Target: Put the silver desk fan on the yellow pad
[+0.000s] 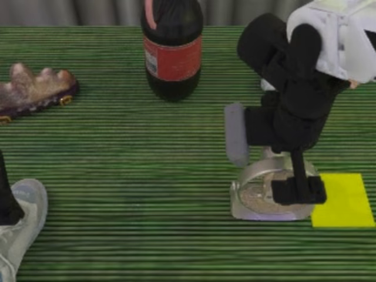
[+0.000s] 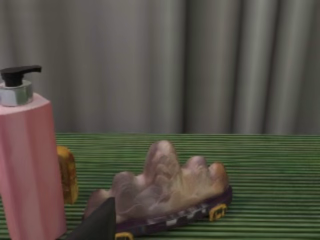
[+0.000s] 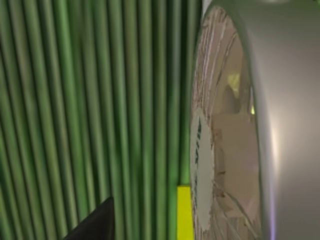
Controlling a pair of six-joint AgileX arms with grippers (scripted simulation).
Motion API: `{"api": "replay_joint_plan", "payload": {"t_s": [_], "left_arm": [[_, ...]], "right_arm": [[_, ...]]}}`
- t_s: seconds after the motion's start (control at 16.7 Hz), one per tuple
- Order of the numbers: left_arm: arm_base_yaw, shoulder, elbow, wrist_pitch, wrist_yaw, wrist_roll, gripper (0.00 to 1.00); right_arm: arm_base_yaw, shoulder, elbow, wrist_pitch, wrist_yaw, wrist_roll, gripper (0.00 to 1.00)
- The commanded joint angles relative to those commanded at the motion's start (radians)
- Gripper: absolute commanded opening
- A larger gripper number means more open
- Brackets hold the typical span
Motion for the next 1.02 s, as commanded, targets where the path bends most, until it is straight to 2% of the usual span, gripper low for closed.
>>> {"api": "replay_joint_plan", "payload": {"t_s": [0.06,0.84,1.02], "left_arm": [[0.0,0.0,0.0,0.0,0.0,0.0,1.0],[0.0,0.0,0.0,0.0,0.0,0.0,1.0],[0.0,0.0,0.0,0.0,0.0,0.0,1.0]], "right_arm": [[0.0,0.0,0.0,0.0,0.0,0.0,1.0],[0.0,0.0,0.0,0.0,0.0,0.0,0.02],[0.0,0.0,0.0,0.0,0.0,0.0,0.0]]}}
